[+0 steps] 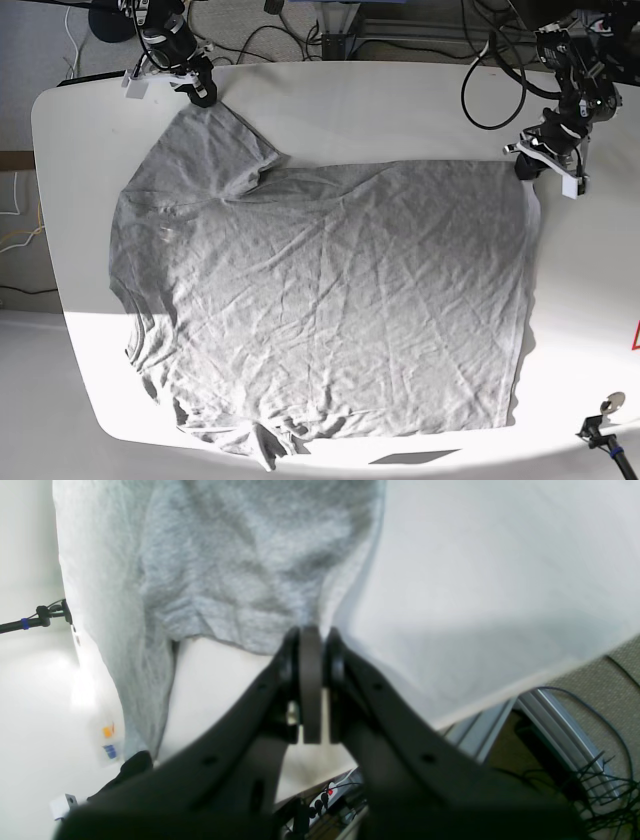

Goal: Fold the T-shirt properly
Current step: 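Lower both grippers and pinch the shirt's shoulder edges, then pull the gripped shoulder edges back toward the robot with both grippers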

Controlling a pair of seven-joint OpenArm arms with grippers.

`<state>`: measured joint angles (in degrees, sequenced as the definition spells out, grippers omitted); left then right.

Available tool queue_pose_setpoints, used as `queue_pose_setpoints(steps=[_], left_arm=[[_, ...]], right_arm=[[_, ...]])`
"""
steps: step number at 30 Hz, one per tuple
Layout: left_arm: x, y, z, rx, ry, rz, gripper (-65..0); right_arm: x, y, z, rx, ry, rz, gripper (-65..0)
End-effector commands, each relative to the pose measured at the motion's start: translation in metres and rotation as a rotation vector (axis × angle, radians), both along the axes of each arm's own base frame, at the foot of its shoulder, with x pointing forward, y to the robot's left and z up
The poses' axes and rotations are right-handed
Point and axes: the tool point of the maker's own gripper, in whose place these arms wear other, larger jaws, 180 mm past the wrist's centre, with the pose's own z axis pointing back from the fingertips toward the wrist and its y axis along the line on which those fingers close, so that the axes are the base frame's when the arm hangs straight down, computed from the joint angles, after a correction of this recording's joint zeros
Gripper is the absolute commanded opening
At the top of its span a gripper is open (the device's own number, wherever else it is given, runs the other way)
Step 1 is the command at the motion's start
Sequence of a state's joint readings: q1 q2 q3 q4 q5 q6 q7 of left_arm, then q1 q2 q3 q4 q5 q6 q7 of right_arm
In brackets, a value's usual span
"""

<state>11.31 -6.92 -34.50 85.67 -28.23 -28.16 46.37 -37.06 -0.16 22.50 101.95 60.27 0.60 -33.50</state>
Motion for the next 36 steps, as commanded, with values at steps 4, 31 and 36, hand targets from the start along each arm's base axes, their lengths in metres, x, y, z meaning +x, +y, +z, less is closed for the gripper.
queue_pose_setpoints(steps=[4, 31, 36], left_arm=[[-0.010, 0.006, 0.000, 0.023, 0.016, -0.006, -65.0], [-0.135, 0.017, -0.029, 0.083, 0.256, -0.081, -65.0], [-0.134, 0.013, -0.027, 0.081, 0.245, -0.116, -65.0]], right_arm=[[-0.013, -0.002, 0.000, -0.009, 0.023, 0.004, -65.0], [-0.102, 0.004, -0.009, -0.009, 0.188, 0.047, -65.0], [-0.082, 0.007, 0.022, -0.041, 0.103, 0.081, -65.0]])
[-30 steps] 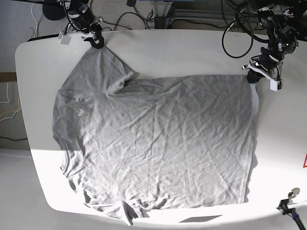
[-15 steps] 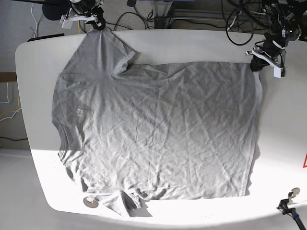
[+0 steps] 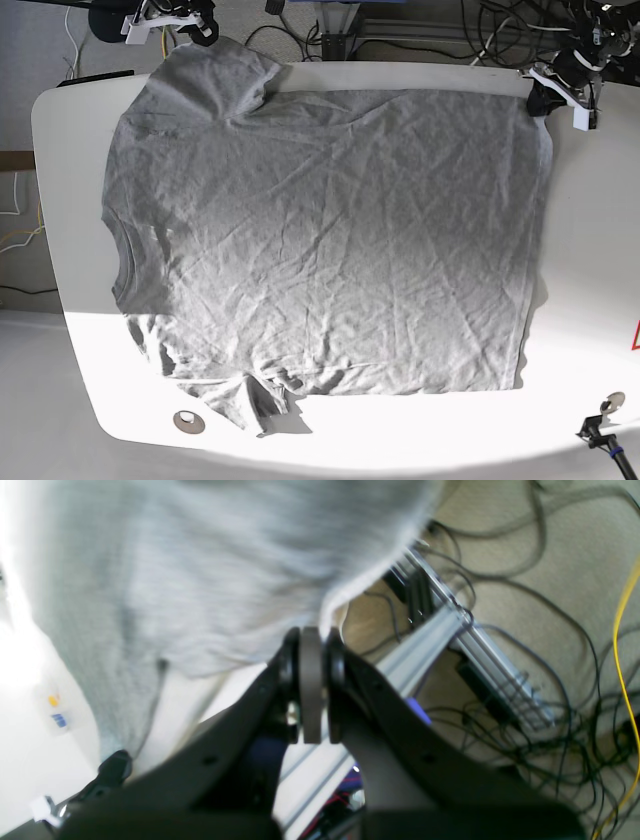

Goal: Fold the T-shirt properly
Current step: 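Pull the gripped shoulder edges back toward the robot with both grippers, then drag both grippers along the shirt sides toward the hem, folding the collar edge over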

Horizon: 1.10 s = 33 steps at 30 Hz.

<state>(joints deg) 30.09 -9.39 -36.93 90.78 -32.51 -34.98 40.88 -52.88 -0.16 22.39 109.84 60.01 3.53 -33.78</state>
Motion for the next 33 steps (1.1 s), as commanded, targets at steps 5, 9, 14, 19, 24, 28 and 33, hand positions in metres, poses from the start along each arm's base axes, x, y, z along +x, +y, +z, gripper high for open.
queue_pose_setpoints(steps=[5, 9, 14, 19, 24, 28, 33], left_arm=[[-0.009, -0.004, -0.001, 0.044, 0.085, -0.055, -65.0], [0.014, -0.018, 0.026, 0.004, -0.023, -0.078, -65.0], [0.043, -0.025, 0.051, 0.022, -0.065, -0.129, -65.0], [0.075, -0.026, 0.070, 0.033, -0.146, -0.137, -65.0], [0.097, -0.025, 0.081, 0.042, -0.180, -0.141, -65.0], [0.115, -0.025, 0.092, 0.049, -0.204, -0.149, -65.0], [0.134, -0.022, 0.093, 0.024, -0.206, -0.137, -65.0]], right_arm=[[0.005, 0.000, 0.013, -0.009, -0.035, 0.013, -65.0], [0.009, 0.001, 0.017, -0.002, -0.052, 0.012, -65.0], [0.029, 0.001, 0.033, 0.050, -0.143, 0.021, -65.0], [0.055, -0.001, 0.047, 0.098, -0.225, 0.007, -65.0], [0.085, -0.006, 0.062, 0.124, -0.313, 0.016, -65.0], [0.111, -0.009, 0.076, 0.132, -0.390, 0.029, -65.0], [0.133, -0.009, 0.088, 0.126, -0.455, 0.036, -65.0]])
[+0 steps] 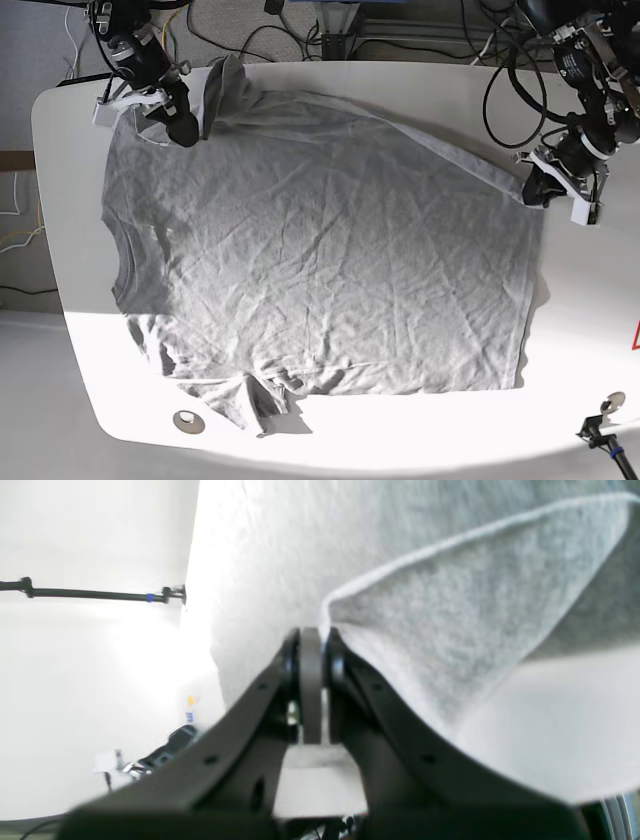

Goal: Fold the T-shirt properly
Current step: 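Drag both grippers along the shirt sides toward the hem, folding the collar edge over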

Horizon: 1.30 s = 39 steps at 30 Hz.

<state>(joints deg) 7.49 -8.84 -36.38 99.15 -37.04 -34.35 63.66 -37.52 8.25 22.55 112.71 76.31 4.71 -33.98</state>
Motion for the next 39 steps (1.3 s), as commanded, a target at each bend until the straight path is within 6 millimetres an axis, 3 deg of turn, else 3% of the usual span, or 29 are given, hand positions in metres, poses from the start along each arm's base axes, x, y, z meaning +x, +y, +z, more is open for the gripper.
queue_pose_setpoints(steps=[1, 10, 12, 21, 25, 32, 35, 39], left_arm=[[0.010, 0.005, 0.011, 0.001, -0.041, 0.006, -65.0], [0.038, 0.012, -0.001, -0.112, -0.018, 0.092, -65.0], [0.042, 0.021, -0.001, -0.124, -0.006, 0.124, -65.0], [0.070, 0.022, -0.001, -0.194, -0.014, 0.143, -65.0], [0.073, 0.021, -0.001, -0.200, -0.014, 0.141, -65.0], [0.061, 0.030, -0.031, -0.242, 0.079, 0.173, -65.0], [0.059, 0.036, -0.032, -0.234, 0.087, 0.180, -65.0], [0.060, 0.036, -0.032, -0.235, 0.085, 0.180, -65.0]], right_arm=[[0.006, -0.001, 0.010, -0.008, -0.042, 0.006, -65.0], [0.038, -0.010, 0.005, 0.009, -0.082, -0.020, -65.0], [0.047, -0.016, 0.004, 0.006, -0.090, -0.027, -65.0], [0.092, -0.043, -0.004, 0.000, -0.111, -0.057, -65.0], [0.110, -0.050, -0.003, 0.007, -0.129, -0.072, -65.0], [0.136, -0.058, -0.004, 0.027, -0.140, -0.090, -65.0], [0.148, -0.060, 0.002, 0.032, -0.160, -0.096, -65.0], [0.158, -0.063, -0.005, 0.056, -0.142, -0.104, -65.0]])
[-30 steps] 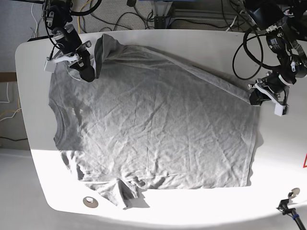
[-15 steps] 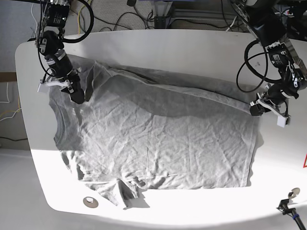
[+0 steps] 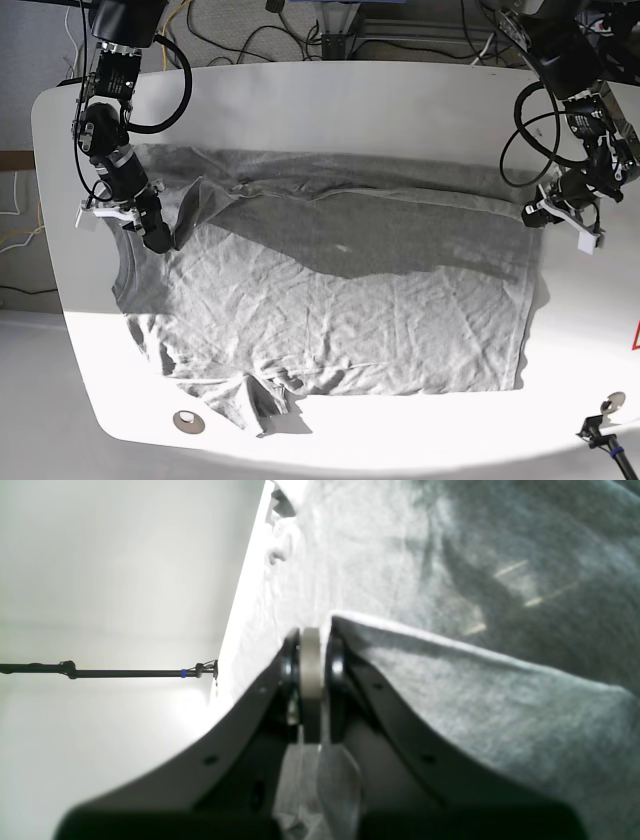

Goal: Fold the T-shirt properly
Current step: 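Drag both grippers along the shirt sides toward the hem, folding the collar edge over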

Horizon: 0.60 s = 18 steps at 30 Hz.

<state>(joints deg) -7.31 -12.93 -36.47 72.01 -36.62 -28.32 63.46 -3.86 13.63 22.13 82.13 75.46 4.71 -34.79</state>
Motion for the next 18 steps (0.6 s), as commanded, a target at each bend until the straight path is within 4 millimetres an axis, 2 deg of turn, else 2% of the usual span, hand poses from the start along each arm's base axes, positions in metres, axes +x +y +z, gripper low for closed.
queue_pose_setpoints(steps=[1, 5, 9, 18], left_arm=[[0.012, 0.008, 0.018, 0.016, -0.061, 0.007, -65.0], [0.018, 0.011, 0.022, 0.021, -0.103, 0.028, -65.0], [0.016, 0.017, 0.018, 0.061, -0.086, 0.034, -65.0], [0.016, 0.018, 0.017, 0.069, -0.082, 0.034, -65.0]], right_arm=[[0.010, -0.004, 0.014, 0.001, -0.046, 0.000, -65.0], [0.015, -0.005, 0.011, 0.012, -0.040, -0.002, -65.0], [0.015, -0.007, 0.007, -0.025, -0.023, 0.003, -65.0], [0.024, -0.007, 0.010, -0.071, -0.027, 0.010, -65.0]])
